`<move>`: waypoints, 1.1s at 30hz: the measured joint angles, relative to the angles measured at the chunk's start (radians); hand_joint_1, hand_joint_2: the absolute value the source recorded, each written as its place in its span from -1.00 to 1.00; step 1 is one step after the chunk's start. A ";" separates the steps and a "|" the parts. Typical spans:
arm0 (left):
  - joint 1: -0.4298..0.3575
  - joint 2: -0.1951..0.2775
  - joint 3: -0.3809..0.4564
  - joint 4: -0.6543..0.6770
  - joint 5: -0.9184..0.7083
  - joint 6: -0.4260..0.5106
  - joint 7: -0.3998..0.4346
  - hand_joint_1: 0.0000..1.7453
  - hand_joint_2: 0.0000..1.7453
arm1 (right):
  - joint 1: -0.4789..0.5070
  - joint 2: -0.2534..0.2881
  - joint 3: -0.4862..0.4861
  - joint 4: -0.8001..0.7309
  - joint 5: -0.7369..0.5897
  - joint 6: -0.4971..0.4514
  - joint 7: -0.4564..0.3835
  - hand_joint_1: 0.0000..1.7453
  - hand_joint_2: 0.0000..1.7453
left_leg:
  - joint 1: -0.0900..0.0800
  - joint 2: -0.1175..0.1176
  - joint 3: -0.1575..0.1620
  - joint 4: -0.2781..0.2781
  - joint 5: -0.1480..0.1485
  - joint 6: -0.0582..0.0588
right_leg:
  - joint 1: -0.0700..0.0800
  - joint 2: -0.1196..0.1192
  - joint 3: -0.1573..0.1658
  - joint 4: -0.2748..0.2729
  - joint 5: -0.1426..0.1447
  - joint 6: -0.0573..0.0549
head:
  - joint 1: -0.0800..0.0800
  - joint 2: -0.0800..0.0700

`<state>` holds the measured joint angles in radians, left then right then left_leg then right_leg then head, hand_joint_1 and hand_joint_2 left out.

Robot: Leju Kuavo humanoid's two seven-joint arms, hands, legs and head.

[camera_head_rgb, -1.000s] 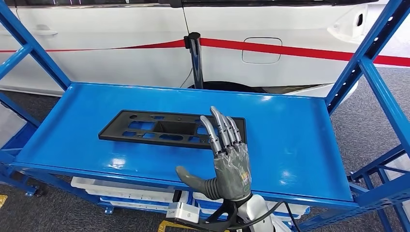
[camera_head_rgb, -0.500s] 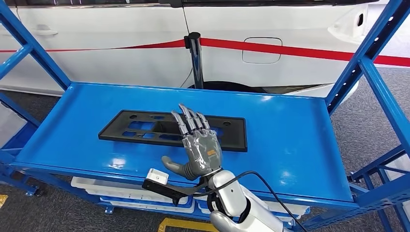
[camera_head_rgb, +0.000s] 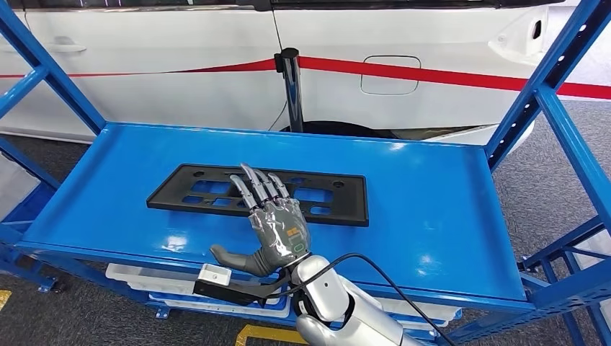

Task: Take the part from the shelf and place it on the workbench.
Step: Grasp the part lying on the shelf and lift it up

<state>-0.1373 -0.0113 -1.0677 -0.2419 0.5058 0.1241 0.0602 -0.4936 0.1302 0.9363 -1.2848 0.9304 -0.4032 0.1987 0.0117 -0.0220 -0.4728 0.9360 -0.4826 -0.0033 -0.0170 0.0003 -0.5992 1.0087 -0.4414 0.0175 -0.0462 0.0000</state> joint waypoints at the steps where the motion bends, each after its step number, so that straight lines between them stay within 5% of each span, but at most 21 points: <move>1: 0.000 0.000 0.000 0.000 0.000 0.000 0.000 -1.00 -1.00 | -0.001 0.002 0.001 0.006 0.000 -0.002 0.001 -1.00 -1.00 | 0.000 0.000 0.000 0.000 0.000 0.000 | 0.000 0.000 0.000 0.000 0.000 0.000 | 0.000 0.000; 9: 0.001 -0.002 0.000 0.000 0.001 0.002 -0.002 -1.00 -1.00 | -0.005 0.009 0.005 0.079 0.066 -0.085 0.057 -1.00 -1.00 | 0.000 0.000 0.000 0.000 0.000 0.000 | 0.000 0.000 0.000 0.000 0.000 0.000 | 0.000 0.000; 13: 0.001 -0.003 0.000 0.000 0.000 0.002 0.001 -1.00 -1.00 | -0.011 0.009 0.001 0.128 0.088 -0.104 0.078 -1.00 1.00 | 0.000 0.000 0.001 0.000 0.000 0.000 | 0.000 0.000 0.000 0.000 0.000 0.000 | 0.000 0.000; 33: -0.004 -0.003 0.000 0.000 -0.017 -0.001 0.009 -1.00 -1.00 | -0.051 0.008 -0.045 0.221 0.056 -0.107 0.086 -1.00 1.00 | 0.000 0.000 0.002 0.000 0.000 0.000 | 0.000 0.001 0.000 0.000 0.000 0.000 | 0.000 0.000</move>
<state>-0.1409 -0.0141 -1.0681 -0.2419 0.4886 0.1228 0.0690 -0.5448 0.1383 0.8911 -1.0640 0.9867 -0.5105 0.2851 0.0116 -0.0216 -0.4707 0.9365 -0.4826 -0.0033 -0.0170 0.0011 -0.5992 1.0087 -0.4413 0.0175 -0.0462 0.0000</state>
